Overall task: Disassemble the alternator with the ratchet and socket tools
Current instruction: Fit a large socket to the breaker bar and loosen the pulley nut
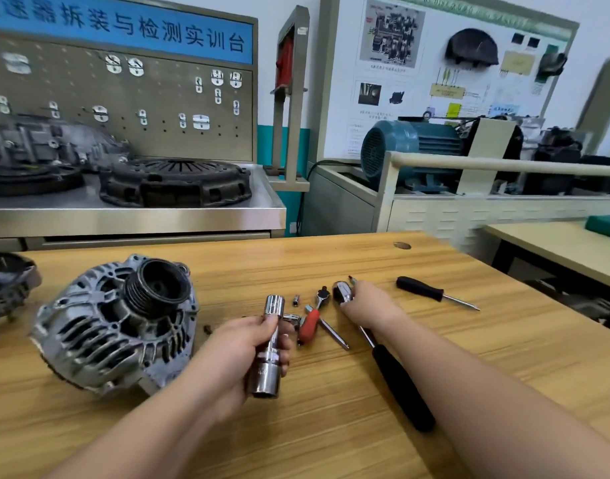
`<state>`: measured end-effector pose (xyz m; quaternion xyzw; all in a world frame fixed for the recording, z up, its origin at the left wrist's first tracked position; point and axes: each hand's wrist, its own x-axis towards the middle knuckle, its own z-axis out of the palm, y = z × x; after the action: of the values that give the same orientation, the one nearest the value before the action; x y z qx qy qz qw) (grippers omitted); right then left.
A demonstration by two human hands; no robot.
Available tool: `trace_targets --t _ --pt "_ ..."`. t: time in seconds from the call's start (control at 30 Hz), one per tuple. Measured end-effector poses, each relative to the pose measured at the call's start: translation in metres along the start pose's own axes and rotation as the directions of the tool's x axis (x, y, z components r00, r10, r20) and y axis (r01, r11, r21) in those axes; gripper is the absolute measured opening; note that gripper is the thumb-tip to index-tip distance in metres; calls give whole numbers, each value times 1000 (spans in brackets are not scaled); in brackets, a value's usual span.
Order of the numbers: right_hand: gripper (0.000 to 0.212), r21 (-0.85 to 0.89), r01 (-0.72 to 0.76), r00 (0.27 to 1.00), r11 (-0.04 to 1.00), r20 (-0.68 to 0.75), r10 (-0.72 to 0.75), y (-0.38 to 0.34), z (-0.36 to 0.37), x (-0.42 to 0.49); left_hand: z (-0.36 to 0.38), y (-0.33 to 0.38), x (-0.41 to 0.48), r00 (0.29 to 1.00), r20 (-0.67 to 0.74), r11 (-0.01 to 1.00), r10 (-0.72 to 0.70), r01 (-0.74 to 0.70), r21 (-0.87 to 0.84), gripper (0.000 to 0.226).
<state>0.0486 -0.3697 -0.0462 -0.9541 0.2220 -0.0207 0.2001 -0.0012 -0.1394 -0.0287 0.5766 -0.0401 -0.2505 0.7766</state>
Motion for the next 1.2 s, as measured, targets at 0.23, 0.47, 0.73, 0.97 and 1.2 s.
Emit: trace_targets --t 0.23,0.47,0.73,0.97,1.2 --pt "37 -229 143 976 963 -132 -176 -12 -10 -16 3 -7 4 998 -2 993 -58 58 100 29" --pt "54 450 261 952 854 28 -305 -61 -11 -73 33 -5 11 999 -37 995 27 -23 95 38" --pt "21 660 126 989 741 -27 -144 -67 -6 -52 48 2 18 993 -98 980 60 -40 196 18" --pt "24 801 24 997 598 -61 42 -75 -41 -16 33 24 -12 1000 4 921 0 -1 391 28" --pt "26 608 0 1000 794 12 -9 -32 -79 5 -2 15 8 967 -234 920 105 -5 391 15"
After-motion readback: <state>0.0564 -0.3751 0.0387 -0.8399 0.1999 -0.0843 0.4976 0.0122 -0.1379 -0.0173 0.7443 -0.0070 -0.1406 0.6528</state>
